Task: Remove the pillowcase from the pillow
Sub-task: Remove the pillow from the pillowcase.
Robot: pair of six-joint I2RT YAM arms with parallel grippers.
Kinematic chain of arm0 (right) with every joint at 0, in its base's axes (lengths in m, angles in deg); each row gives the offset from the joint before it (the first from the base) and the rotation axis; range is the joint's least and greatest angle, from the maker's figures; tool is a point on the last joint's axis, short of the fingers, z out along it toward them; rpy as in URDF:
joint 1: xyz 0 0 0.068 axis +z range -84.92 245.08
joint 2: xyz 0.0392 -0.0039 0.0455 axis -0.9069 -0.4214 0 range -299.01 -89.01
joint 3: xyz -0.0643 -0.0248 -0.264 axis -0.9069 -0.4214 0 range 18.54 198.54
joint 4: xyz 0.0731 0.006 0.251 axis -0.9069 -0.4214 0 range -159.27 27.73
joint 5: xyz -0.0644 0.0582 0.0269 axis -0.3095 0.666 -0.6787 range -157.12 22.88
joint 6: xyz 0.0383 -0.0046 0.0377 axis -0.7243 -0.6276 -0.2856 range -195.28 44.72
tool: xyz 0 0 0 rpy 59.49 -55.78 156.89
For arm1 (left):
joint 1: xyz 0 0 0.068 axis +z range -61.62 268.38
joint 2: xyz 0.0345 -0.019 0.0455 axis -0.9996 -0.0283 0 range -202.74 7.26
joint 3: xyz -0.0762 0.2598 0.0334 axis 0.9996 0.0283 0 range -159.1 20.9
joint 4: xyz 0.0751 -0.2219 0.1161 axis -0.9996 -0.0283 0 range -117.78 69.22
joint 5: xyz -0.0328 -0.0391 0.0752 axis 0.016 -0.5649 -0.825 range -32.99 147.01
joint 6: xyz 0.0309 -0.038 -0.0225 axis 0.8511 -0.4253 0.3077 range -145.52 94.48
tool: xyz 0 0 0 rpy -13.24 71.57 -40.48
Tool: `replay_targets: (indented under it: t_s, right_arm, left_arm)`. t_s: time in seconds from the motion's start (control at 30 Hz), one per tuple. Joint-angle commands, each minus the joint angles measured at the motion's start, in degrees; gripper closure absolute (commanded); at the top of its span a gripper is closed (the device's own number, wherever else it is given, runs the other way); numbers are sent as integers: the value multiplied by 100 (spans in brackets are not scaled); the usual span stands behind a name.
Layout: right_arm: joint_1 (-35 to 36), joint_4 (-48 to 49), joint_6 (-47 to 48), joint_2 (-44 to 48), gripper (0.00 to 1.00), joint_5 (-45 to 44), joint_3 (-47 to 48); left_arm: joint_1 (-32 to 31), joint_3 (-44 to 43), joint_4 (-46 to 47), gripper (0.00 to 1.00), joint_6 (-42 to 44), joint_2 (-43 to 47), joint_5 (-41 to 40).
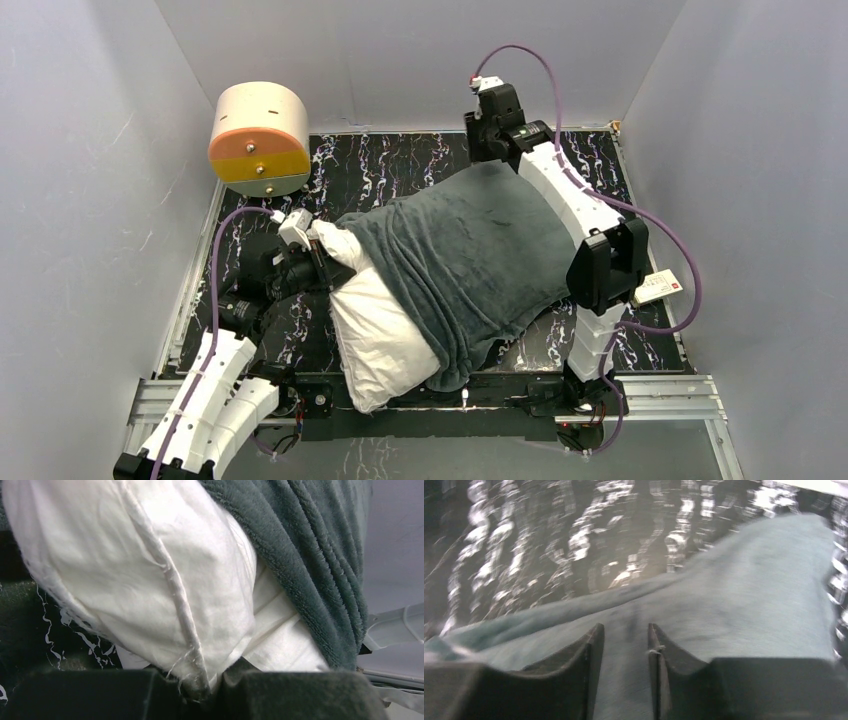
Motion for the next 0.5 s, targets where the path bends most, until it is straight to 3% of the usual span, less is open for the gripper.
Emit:
replay_targets:
  t_s: [0.0, 0.1, 0.2, 0.27, 0.3, 0.33, 0.37, 0.4, 0.47]
  right_arm:
    - [474, 89, -50, 465, 43, 2448, 197]
    - [729, 40, 63, 371, 23, 2839, 266]
    - [964, -255, 212, 40, 14, 3160, 450]
    - [1299, -1042, 614, -501, 11, 3162, 936]
    - [1408, -1490, 689, -824, 14, 2890, 1227]
    - [1438, -1790, 839, -1110, 35, 2516, 1439]
    - [1439, -1678, 820, -1070, 49, 2193, 1334]
    - [1404, -1431, 836, -919, 57, 2048, 1121]
    - [1189, -1111, 792, -643, 92, 1832, 851]
  left_arm:
    - [14, -366, 86, 100, 199, -39, 234]
    - [17, -369, 103, 100, 201, -48, 285]
    - [14, -352, 175, 100, 161, -76, 360]
    - [19, -356, 231, 100, 139, -114, 423]
    - [17, -371, 234, 100, 143, -120, 451]
    - [22, -371, 200, 100, 147, -97, 370]
    - [14, -369, 160, 100, 139, -53, 272]
    - [15, -374, 142, 100, 139, -32, 234]
    - [19, -436, 20, 100, 229, -54, 158]
